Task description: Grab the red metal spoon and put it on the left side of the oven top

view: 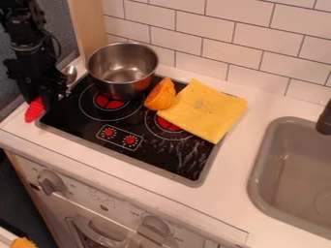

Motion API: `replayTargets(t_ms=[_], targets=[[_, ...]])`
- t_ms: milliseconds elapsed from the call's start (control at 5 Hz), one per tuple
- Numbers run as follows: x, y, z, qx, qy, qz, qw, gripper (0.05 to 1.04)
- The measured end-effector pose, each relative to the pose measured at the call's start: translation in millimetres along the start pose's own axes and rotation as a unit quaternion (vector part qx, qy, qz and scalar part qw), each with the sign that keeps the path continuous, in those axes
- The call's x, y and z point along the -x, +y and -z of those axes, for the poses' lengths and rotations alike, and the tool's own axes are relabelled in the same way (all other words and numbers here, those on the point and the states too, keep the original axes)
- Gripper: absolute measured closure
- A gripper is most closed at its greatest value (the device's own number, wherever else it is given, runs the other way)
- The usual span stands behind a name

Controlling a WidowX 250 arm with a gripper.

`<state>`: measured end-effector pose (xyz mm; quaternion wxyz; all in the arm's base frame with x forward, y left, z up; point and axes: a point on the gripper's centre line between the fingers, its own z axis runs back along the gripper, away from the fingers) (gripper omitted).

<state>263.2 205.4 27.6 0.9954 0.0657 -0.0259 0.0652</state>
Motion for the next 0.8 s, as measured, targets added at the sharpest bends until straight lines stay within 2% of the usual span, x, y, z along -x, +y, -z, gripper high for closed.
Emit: replayTargets(t_ms=[200, 400, 600, 800], targets=[[0, -1, 3, 0.003, 0.003, 0.001, 1.0000, 0.605], [-1, -4, 3, 0.018, -0.004, 0.020, 0.9996, 0.293], [-2, -8, -3, 0.029, -0.023, 0.040, 0.9985, 0.084], [-4, -10, -21, 0.028, -0.052, 0.058, 0.9966, 0.079]])
